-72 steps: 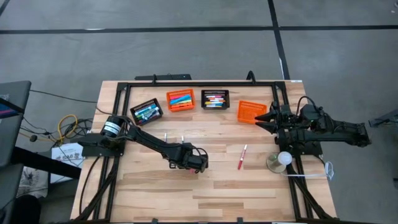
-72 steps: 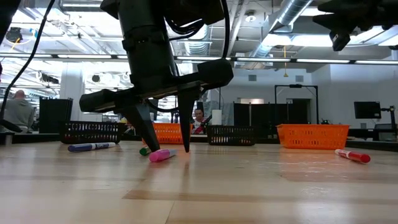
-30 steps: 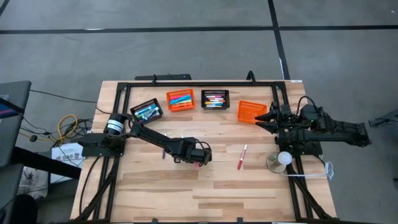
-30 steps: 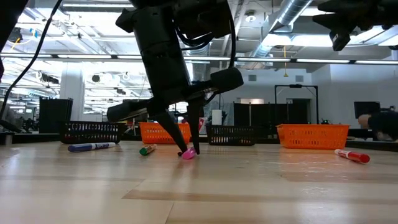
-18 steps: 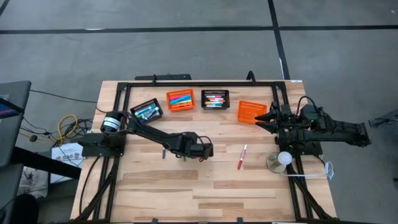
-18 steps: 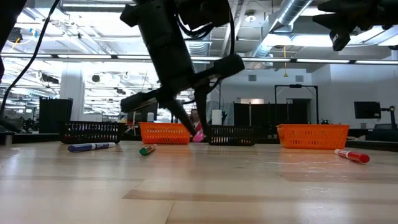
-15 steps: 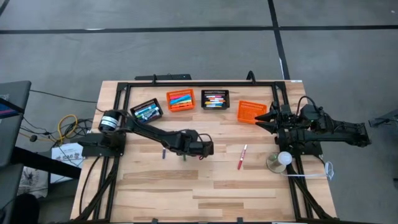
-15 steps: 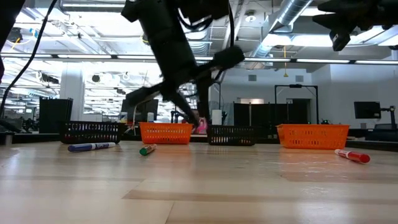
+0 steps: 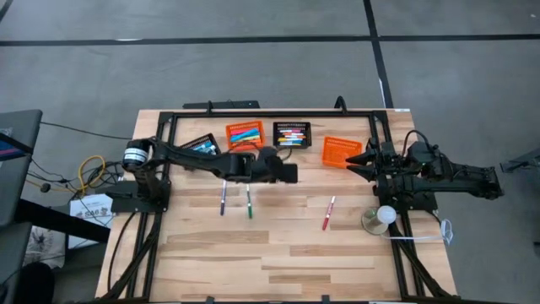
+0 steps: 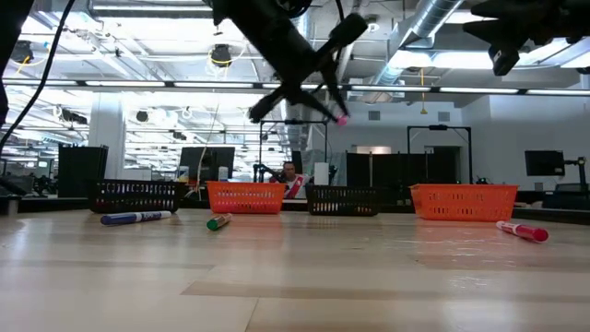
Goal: Pick & Place Markers
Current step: Put the small pink highlighter pen into the right black bin
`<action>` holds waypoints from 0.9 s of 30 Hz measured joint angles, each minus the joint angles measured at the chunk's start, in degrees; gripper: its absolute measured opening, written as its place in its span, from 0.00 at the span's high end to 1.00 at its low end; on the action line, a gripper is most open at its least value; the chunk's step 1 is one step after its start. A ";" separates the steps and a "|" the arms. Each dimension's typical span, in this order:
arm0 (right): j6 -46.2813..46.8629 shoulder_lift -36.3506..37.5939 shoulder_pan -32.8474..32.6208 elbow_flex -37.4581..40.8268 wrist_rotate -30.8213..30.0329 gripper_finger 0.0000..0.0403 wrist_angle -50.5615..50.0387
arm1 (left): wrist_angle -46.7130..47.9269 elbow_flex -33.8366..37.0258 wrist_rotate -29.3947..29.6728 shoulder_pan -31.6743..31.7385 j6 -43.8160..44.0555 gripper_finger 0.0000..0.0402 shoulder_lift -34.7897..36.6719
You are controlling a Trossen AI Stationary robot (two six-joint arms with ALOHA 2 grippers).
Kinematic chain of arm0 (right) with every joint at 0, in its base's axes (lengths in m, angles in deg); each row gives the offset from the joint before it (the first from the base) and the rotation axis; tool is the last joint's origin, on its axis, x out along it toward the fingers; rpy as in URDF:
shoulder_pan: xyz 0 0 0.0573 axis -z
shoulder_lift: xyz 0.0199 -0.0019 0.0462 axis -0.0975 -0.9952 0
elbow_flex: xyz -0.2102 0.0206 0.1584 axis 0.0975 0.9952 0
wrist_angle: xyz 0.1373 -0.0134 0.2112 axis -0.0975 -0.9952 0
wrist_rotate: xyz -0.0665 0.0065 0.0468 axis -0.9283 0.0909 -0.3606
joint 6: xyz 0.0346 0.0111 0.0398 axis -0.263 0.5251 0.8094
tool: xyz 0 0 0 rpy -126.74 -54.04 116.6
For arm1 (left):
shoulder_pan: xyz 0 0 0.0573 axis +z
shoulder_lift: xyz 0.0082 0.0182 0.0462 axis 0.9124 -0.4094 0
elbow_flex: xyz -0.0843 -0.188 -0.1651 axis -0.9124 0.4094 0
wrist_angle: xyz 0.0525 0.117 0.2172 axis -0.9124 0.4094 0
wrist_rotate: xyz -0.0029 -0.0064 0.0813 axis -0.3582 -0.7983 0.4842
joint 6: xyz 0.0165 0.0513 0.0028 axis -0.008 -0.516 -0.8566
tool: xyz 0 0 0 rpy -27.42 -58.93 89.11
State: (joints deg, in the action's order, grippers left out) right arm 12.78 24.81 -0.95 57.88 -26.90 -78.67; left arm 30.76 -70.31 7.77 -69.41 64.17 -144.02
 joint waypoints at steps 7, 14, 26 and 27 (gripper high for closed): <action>1.63 0.00 0.00 0.00 -0.29 0.73 0.16 | -9.60 -0.04 -3.42 4.56 -6.67 0.87 0.28; 2.61 -2.64 0.00 0.00 -6.26 0.73 1.52 | -11.71 -0.04 -4.78 8.41 -10.97 0.87 0.28; 2.28 -11.73 0.00 -0.02 -12.13 0.73 8.91 | -17.61 -0.08 -10.71 16.97 -20.21 0.87 0.30; 2.28 -12.45 0.00 -0.02 -13.32 0.73 9.47 | -17.93 -0.08 -11.22 17.54 -21.01 0.87 0.30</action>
State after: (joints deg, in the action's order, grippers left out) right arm 15.06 12.35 -0.95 57.85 -40.23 -69.20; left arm 12.83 -70.39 -3.45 -51.86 43.16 -143.72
